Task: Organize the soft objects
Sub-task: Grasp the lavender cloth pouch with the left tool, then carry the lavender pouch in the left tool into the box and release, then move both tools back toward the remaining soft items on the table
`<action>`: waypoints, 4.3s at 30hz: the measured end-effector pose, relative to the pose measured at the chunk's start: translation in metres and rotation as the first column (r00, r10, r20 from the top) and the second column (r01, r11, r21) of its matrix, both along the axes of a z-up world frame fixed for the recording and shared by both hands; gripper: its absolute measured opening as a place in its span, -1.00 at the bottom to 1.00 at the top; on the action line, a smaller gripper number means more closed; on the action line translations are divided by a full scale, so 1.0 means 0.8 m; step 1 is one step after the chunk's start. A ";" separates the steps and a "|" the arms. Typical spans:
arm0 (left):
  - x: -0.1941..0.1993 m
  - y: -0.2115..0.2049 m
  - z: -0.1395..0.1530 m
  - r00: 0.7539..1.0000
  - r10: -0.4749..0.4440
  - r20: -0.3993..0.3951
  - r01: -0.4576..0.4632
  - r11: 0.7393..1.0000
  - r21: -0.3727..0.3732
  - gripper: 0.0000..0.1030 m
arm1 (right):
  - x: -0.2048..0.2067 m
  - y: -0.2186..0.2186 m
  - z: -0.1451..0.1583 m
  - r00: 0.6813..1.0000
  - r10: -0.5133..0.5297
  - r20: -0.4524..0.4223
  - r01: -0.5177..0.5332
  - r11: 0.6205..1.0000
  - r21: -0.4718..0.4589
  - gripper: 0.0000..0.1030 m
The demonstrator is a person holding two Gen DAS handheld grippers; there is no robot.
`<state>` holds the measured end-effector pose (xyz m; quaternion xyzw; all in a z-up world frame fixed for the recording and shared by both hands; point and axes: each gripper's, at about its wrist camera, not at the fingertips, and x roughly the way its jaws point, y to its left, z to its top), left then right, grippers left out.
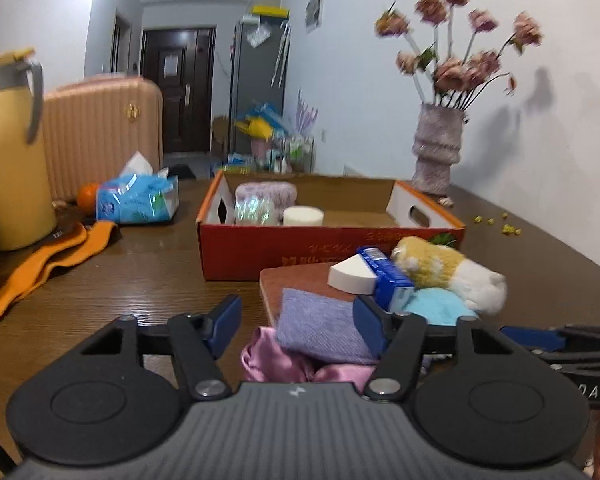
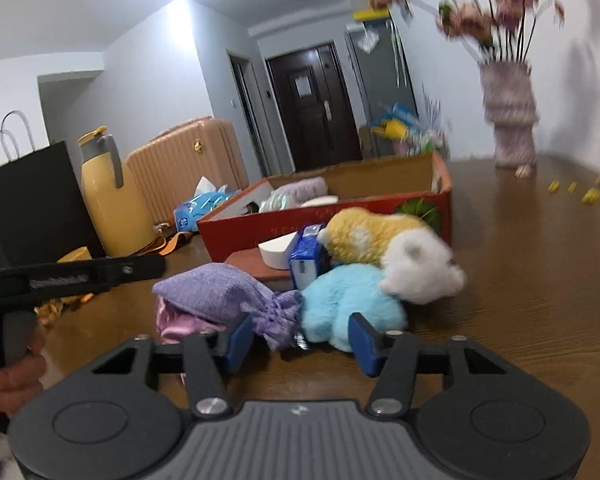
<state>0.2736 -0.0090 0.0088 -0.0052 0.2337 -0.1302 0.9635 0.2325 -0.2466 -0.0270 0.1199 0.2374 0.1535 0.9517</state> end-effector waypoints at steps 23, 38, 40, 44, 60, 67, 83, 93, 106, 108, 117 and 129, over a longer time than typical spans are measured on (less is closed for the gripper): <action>-0.051 0.017 0.055 0.987 -0.143 0.067 0.153 0.969 -0.194 -0.83 | 0.003 0.029 0.047 0.996 0.034 0.084 -0.034 0.999 0.005 -0.91; -0.145 0.011 -0.039 0.989 -0.084 -0.123 0.069 0.991 -0.118 -0.06 | -0.075 0.021 -0.002 0.998 0.039 -0.049 -0.040 0.999 -0.017 -0.69; -0.143 0.021 -0.035 0.989 -0.093 -0.112 0.075 0.984 -0.160 -0.03 | -0.081 0.019 0.003 0.999 0.043 -0.016 -0.043 0.999 -0.007 -0.55; -0.125 0.021 -0.037 0.984 -0.046 -0.174 0.016 0.985 -0.171 -0.06 | -0.078 0.025 0.004 0.999 0.047 -0.004 -0.047 0.999 -0.020 -0.40; -0.124 0.020 -0.039 0.977 -0.138 -0.165 0.093 0.962 -0.257 -0.88 | -0.072 0.040 -0.012 0.999 0.037 -0.037 -0.040 0.997 -0.064 -0.82; -0.067 0.023 0.028 0.983 -0.174 -0.053 0.154 0.953 -0.261 -0.88 | -0.039 0.025 0.059 0.994 0.055 0.094 -0.053 0.998 -0.032 -0.82; 0.286 0.010 0.020 0.983 0.006 -0.184 -0.004 1.000 0.012 -0.87 | 0.347 0.080 0.069 0.990 0.020 -0.139 -0.029 0.998 -0.063 -0.82; 0.249 0.016 0.027 0.992 -0.018 -0.129 0.028 0.996 0.083 -0.47 | 0.342 0.083 0.050 0.976 0.038 -0.213 -0.060 0.993 -0.099 -0.58; 0.112 0.052 0.126 0.952 0.127 0.279 -0.125 0.992 -0.023 0.81 | 0.165 -0.038 0.174 0.965 -0.079 0.249 0.130 0.972 -0.195 0.69; 0.094 0.050 0.126 0.945 0.124 0.303 -0.122 0.992 -0.026 0.93 | 0.139 -0.050 0.174 0.954 -0.097 0.285 0.161 0.964 -0.212 0.69; 0.049 0.039 0.129 0.941 0.141 0.308 -0.140 0.990 -0.026 0.96 | 0.086 -0.056 0.183 0.932 -0.125 0.340 0.194 0.965 -0.176 0.71; -0.078 0.035 0.086 0.937 0.138 0.321 -0.150 0.989 0.014 1.00 | -0.025 -0.052 0.134 0.932 -0.123 0.341 0.189 0.968 -0.167 0.74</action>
